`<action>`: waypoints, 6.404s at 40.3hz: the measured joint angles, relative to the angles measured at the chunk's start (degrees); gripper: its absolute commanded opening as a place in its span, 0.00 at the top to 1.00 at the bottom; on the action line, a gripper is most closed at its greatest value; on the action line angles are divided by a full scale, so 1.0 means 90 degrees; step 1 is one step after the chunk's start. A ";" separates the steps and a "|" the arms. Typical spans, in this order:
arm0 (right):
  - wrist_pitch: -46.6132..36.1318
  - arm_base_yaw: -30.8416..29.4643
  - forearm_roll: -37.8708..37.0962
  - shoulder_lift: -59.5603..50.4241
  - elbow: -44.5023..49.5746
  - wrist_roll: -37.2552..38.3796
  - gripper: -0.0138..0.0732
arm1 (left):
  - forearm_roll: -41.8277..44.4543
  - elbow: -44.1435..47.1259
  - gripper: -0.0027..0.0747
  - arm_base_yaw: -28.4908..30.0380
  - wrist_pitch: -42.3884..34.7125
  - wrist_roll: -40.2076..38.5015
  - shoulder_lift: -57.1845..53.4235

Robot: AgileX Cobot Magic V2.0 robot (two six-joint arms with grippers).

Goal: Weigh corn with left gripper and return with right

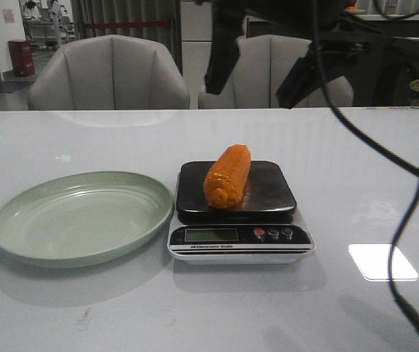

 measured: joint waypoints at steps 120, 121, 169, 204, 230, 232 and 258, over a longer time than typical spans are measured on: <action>0.1971 0.1724 -0.0520 0.2827 -0.3832 0.0450 0.14 | 0.0000 0.0000 0.79 0.0000 -0.0014 0.0000 0.0000; 0.2024 0.1670 -0.0520 0.2686 -0.3843 0.0331 0.14 | 0.0000 0.0000 0.79 0.0000 -0.0014 0.0000 0.0000; 0.0573 0.0733 -0.0667 -0.5163 0.3037 -0.1252 0.14 | 0.0000 0.0000 0.79 0.0000 -0.0014 0.0000 0.0000; -0.2018 0.0733 -0.1259 -0.9951 0.7037 -0.1255 0.15 | 0.0000 0.0000 0.79 0.0000 -0.0019 0.0000 0.0000; -0.2409 0.0733 -0.1286 -0.9951 0.7171 -0.1266 0.65 | 0.0000 0.0015 0.79 0.0000 -0.0019 0.0000 0.0000; -0.2409 0.0733 -0.1286 -0.9962 0.7171 -0.1266 0.65 | 0.0000 0.0015 0.79 0.0000 -0.0019 0.0000 0.0000; -0.2409 0.0733 -0.1286 -0.9962 0.7171 -0.1268 0.65 | 0.0000 0.0510 0.79 0.1542 -0.0387 0.0000 0.0000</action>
